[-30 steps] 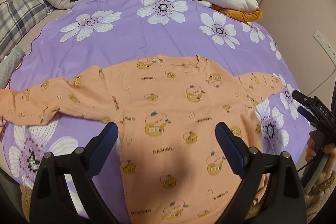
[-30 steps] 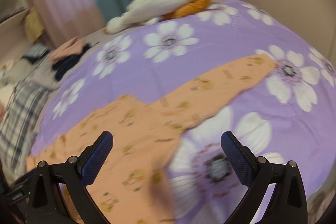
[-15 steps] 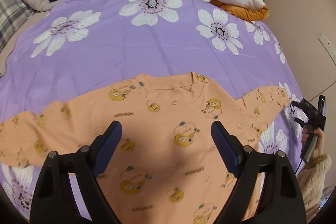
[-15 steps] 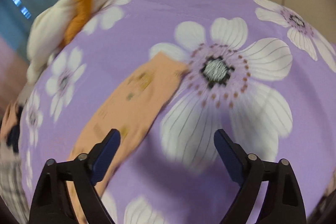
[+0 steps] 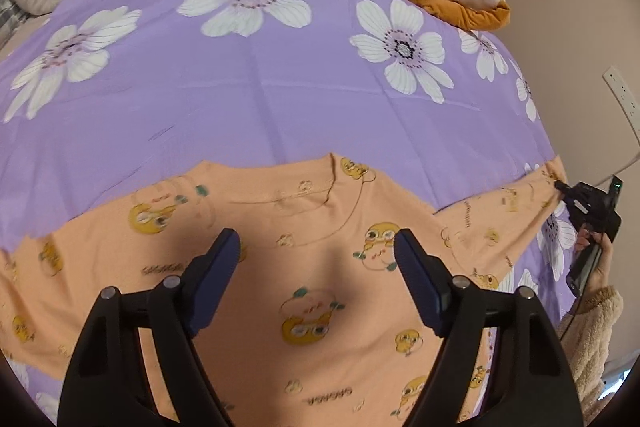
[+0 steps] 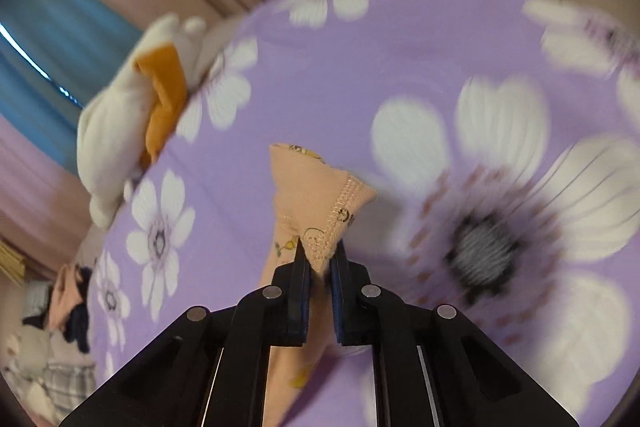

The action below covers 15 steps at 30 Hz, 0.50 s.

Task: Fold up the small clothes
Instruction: 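Move the right tool to the onesie sleeve cuff and grasp it, then lift the gripped sleeve cuff up off the sheet with the right tool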

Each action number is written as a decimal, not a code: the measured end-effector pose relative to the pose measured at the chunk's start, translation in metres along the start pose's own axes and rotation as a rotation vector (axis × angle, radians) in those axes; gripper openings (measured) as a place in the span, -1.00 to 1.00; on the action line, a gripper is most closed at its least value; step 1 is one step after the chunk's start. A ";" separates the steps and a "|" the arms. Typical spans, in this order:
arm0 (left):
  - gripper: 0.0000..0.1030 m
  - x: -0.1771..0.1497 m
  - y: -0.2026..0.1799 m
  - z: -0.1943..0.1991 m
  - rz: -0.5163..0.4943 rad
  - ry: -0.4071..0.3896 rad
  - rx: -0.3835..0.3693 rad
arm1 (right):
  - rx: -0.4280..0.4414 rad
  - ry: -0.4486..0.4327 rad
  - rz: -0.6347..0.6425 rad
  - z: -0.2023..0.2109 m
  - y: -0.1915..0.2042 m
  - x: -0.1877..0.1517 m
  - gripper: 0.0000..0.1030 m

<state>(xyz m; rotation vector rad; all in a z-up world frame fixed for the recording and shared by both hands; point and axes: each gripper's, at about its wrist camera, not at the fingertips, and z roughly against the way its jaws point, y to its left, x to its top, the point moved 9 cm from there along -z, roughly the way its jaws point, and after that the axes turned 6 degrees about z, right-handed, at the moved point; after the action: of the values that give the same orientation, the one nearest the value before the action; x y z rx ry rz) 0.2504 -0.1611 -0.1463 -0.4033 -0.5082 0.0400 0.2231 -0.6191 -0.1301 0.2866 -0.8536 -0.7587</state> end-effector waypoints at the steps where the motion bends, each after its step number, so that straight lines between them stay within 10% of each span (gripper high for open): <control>1: 0.52 0.000 -0.001 -0.004 0.000 0.007 -0.004 | -0.013 -0.024 0.007 0.009 -0.005 0.004 -0.80; 15: 0.52 -0.003 -0.019 -0.094 -0.090 0.077 0.118 | -0.040 -0.028 -0.048 0.014 -0.048 0.000 -0.81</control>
<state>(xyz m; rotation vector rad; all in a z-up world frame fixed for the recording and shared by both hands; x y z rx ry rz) 0.2918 -0.2136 -0.2149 -0.2656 -0.4448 -0.0323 0.1892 -0.6518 -0.1455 0.2622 -0.8589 -0.8257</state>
